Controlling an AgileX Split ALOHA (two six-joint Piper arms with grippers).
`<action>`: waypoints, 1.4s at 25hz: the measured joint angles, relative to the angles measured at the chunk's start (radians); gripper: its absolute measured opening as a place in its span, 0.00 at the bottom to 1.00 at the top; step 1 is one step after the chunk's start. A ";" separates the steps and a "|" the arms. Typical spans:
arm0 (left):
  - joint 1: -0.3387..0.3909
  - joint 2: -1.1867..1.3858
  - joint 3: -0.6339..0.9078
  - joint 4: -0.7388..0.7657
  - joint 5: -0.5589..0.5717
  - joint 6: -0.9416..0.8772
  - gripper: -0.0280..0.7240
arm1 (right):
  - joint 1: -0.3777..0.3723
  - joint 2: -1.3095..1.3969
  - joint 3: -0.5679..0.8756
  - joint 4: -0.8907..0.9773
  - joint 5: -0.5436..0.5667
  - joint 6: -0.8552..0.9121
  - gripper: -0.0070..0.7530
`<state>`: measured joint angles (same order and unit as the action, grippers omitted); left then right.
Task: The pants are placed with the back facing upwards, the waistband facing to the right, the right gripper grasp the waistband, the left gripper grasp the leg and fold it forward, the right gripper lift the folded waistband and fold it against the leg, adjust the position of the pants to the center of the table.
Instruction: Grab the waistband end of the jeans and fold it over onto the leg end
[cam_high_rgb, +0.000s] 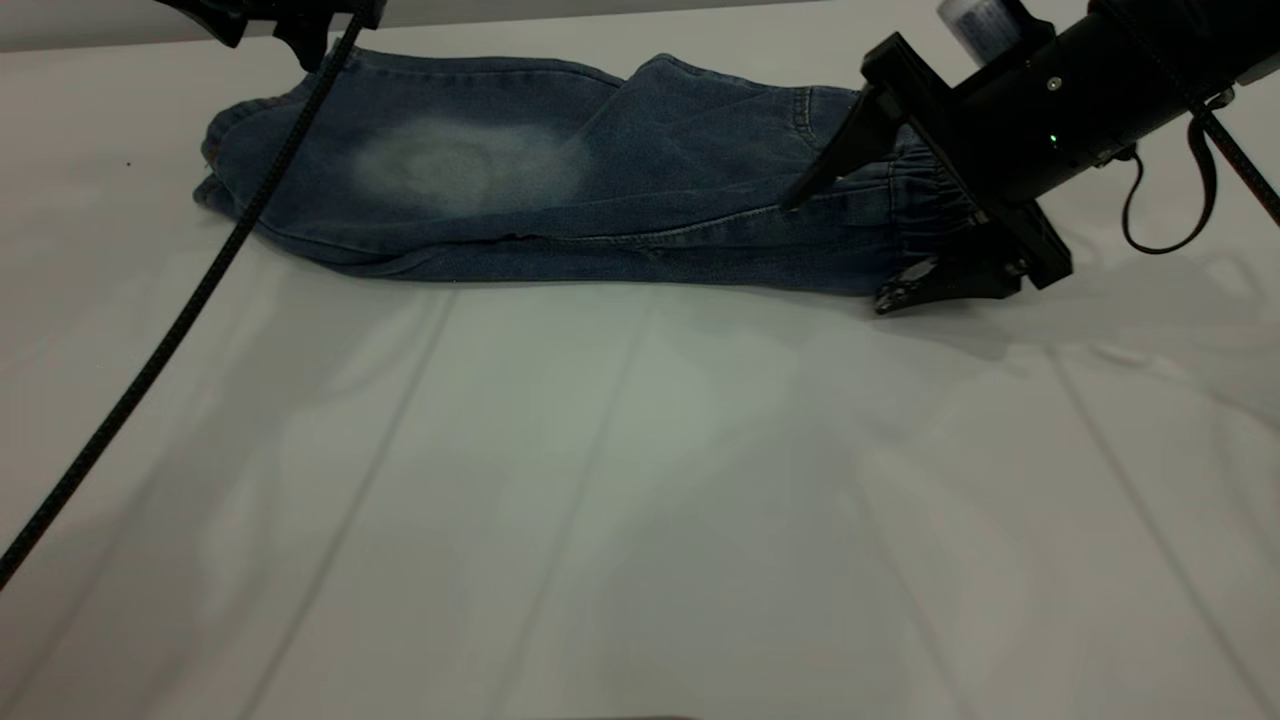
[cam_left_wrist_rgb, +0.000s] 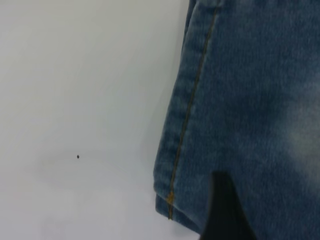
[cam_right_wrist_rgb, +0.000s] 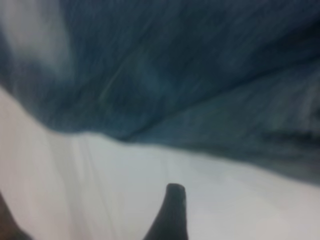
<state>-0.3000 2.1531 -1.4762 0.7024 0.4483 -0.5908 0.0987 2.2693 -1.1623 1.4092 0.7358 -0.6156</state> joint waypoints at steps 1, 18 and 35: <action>0.000 0.000 0.000 0.000 -0.002 0.002 0.59 | -0.001 0.001 0.000 0.000 -0.015 0.018 0.86; 0.000 0.000 0.000 0.000 -0.019 0.007 0.59 | -0.090 0.002 0.000 0.019 -0.096 0.245 0.81; 0.000 0.000 0.000 0.000 -0.023 0.014 0.56 | -0.092 0.002 0.000 0.247 -0.272 0.158 0.69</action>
<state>-0.3000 2.1531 -1.4762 0.7024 0.4256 -0.5766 0.0071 2.2711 -1.1623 1.6557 0.4640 -0.4578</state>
